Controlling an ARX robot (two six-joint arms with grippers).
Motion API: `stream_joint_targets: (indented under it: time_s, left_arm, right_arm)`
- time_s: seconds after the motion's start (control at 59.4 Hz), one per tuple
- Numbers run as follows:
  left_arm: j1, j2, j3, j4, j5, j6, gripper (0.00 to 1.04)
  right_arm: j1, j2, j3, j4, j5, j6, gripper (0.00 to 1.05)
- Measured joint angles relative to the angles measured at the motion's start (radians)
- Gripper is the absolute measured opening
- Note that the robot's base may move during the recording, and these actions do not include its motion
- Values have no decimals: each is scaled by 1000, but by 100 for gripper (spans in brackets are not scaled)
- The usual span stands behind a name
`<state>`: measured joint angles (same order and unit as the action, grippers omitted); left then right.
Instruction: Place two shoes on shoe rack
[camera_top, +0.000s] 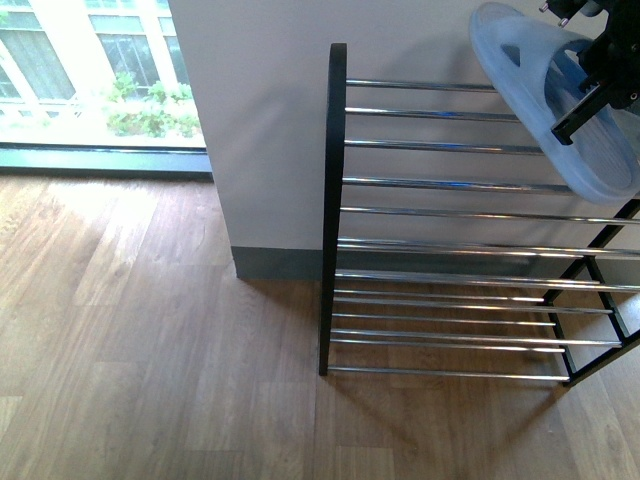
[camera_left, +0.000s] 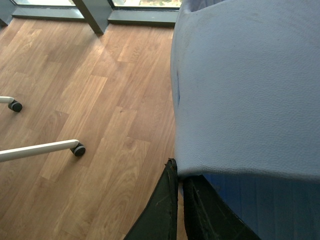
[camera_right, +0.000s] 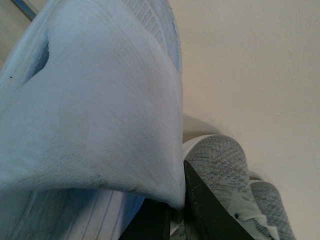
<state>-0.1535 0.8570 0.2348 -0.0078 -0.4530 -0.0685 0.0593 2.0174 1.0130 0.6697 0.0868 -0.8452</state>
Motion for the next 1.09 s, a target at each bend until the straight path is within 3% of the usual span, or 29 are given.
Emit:
stream_joint_targets:
  time_s: [0.202,0.64,0.707,0.943,1.095]
  left_arm:
    - [0,0,0,0,0,0,1]
    - [0,0,0,0,0,0,1]
    - [0,0,0,0,0,0,1]
    - [0,0,0,0,0,0,1]
    - [0,0,0,0,0,0,1]
  right_arm:
    - [-34,62,87,-41,58,-119,1]
    - [-23,70,108,-98,116,-140,2]
    - [-19,67,111,-126,126,-117,11]
    - [-26,16,123,-264,149,41,59]
    - [-40,-71,126,-394,117,141,80]
